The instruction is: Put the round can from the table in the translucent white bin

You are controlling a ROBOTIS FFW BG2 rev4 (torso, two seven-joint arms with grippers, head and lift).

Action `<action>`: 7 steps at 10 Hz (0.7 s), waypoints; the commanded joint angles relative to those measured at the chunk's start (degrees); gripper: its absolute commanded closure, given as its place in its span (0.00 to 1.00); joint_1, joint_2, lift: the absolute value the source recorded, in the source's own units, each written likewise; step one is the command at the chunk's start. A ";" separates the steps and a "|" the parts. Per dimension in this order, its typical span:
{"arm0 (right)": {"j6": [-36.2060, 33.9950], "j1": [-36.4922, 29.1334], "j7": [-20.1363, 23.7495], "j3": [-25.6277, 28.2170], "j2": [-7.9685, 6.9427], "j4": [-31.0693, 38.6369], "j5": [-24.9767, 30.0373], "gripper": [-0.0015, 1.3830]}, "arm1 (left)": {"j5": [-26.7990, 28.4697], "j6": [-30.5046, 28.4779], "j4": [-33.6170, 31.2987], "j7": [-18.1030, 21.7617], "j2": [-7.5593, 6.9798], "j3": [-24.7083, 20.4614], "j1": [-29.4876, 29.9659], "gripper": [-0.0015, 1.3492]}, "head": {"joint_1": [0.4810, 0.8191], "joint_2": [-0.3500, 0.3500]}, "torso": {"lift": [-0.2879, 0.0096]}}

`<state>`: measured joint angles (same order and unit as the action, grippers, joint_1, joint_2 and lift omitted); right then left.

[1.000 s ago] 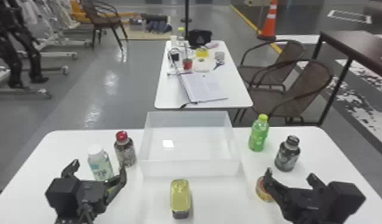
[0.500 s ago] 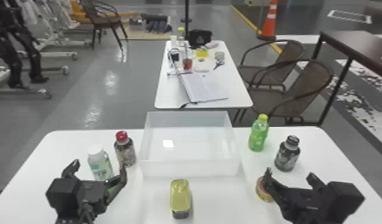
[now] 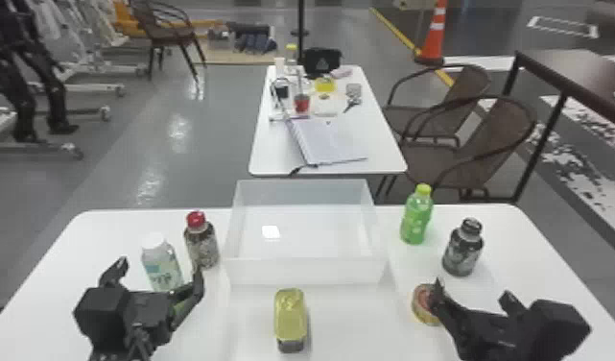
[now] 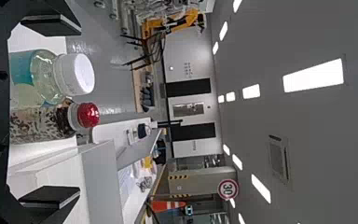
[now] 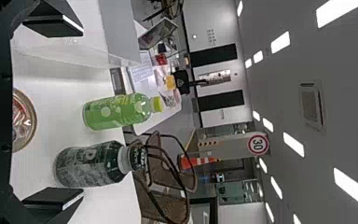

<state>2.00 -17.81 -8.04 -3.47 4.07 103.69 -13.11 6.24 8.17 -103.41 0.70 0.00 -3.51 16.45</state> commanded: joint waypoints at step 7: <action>0.46 0.06 -0.13 1.10 0.06 -6.75 -3.33 0.07 | 0.00 0.27 -0.03 0.00 0.15 -0.18 0.16 0.08 | 0.20 0.50 | 0.63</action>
<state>2.46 -18.00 -8.19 -2.37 4.10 97.43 -16.62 6.24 8.43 -103.44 0.72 0.00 -3.69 16.61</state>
